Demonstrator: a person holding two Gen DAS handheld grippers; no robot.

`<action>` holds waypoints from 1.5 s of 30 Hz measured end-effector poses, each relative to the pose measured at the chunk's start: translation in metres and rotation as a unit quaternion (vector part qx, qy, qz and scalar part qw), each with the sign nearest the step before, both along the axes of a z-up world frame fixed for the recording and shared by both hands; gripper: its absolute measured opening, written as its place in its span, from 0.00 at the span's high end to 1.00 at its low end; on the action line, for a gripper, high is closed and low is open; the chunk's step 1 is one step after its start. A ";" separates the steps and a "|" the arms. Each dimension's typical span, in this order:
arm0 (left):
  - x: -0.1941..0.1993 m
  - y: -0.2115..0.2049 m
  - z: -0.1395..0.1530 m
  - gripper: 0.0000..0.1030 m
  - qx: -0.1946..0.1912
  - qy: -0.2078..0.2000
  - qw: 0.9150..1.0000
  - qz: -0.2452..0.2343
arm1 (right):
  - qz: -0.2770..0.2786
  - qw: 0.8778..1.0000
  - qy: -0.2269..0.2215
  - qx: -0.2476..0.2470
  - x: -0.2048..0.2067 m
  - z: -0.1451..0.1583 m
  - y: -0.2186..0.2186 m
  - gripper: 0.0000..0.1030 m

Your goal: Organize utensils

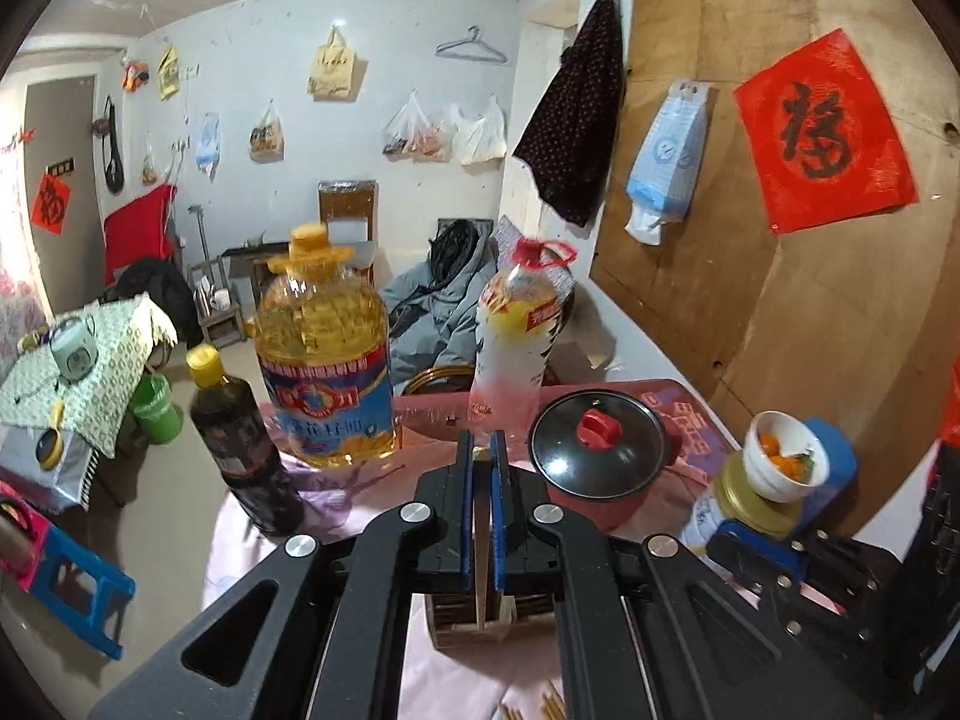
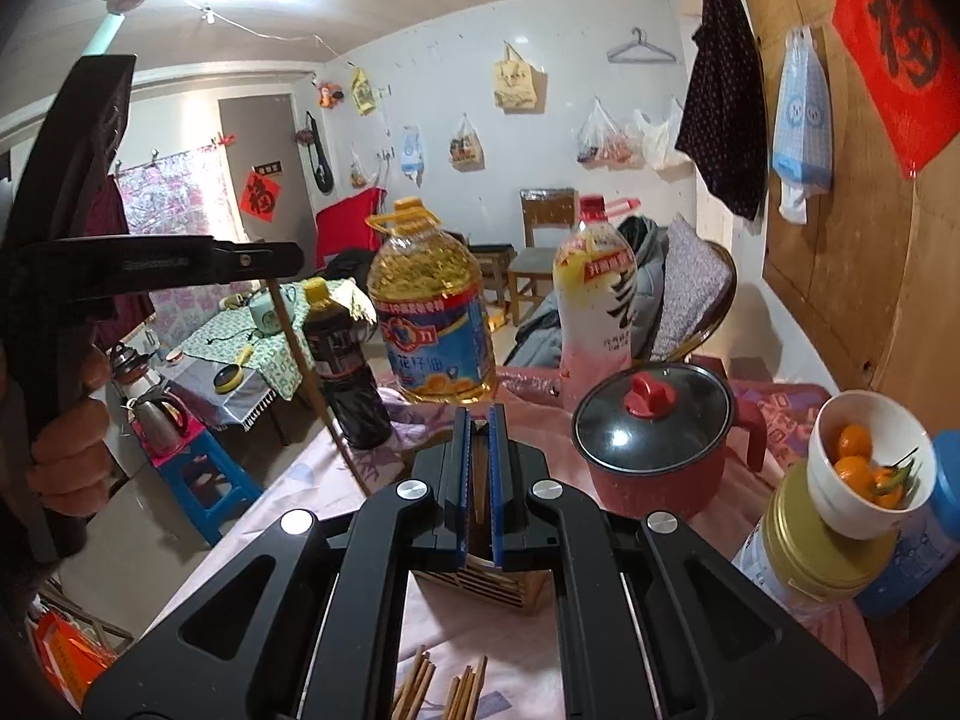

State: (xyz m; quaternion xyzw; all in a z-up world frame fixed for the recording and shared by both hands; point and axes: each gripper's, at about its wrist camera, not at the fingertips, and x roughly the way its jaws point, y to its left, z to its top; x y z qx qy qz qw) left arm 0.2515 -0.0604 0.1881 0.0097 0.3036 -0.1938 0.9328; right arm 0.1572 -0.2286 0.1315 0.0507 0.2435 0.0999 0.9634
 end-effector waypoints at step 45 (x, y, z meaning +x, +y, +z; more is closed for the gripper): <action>-0.213 0.034 -0.301 0.44 0.115 0.262 0.949 -0.134 | -0.069 0.964 0.253 0.032 -0.181 -0.184 0.020 0.59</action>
